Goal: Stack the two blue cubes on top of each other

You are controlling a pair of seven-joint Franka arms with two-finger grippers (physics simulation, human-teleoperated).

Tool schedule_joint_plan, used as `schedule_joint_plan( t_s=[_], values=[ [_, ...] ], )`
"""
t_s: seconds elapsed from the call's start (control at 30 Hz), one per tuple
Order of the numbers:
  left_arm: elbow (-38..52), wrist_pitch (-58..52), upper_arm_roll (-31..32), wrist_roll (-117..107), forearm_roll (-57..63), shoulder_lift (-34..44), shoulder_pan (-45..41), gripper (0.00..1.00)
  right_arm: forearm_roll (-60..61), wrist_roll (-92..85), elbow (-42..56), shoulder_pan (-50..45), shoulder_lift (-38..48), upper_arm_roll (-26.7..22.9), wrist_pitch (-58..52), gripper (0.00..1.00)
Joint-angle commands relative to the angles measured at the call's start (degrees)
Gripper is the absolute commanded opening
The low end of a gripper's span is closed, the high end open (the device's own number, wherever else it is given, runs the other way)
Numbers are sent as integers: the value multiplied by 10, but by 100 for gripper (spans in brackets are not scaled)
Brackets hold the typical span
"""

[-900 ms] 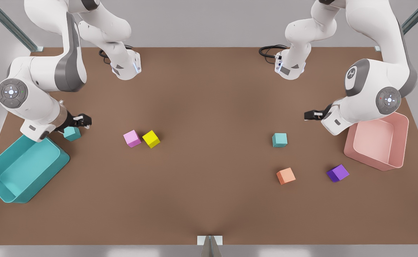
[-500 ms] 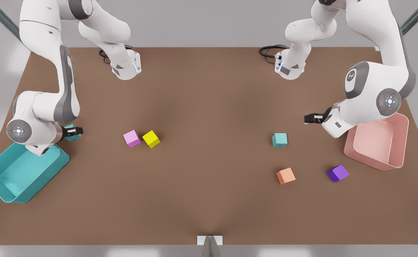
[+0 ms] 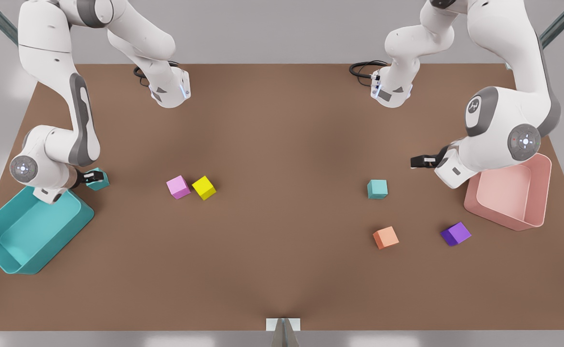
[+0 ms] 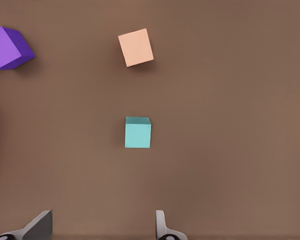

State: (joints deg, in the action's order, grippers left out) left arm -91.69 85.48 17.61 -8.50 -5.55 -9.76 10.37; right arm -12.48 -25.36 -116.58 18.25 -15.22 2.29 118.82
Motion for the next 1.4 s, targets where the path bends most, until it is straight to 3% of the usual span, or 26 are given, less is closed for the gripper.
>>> schedule_joint_plan(
  t_s=[0.0,0.57,1.37],
  values=[
    [-1,-1,1,-6,0,0,0,100,-5,-201,-9,1,1,0,46,100],
    [-1,-9,1,-6,1,-1,0,100,-5,-204,-81,66,-27,0,142,100],
    [0,-14,1,-6,1,-7,0,100,-5,-199,-112,82,-65,-13,209,100]
  ],
)
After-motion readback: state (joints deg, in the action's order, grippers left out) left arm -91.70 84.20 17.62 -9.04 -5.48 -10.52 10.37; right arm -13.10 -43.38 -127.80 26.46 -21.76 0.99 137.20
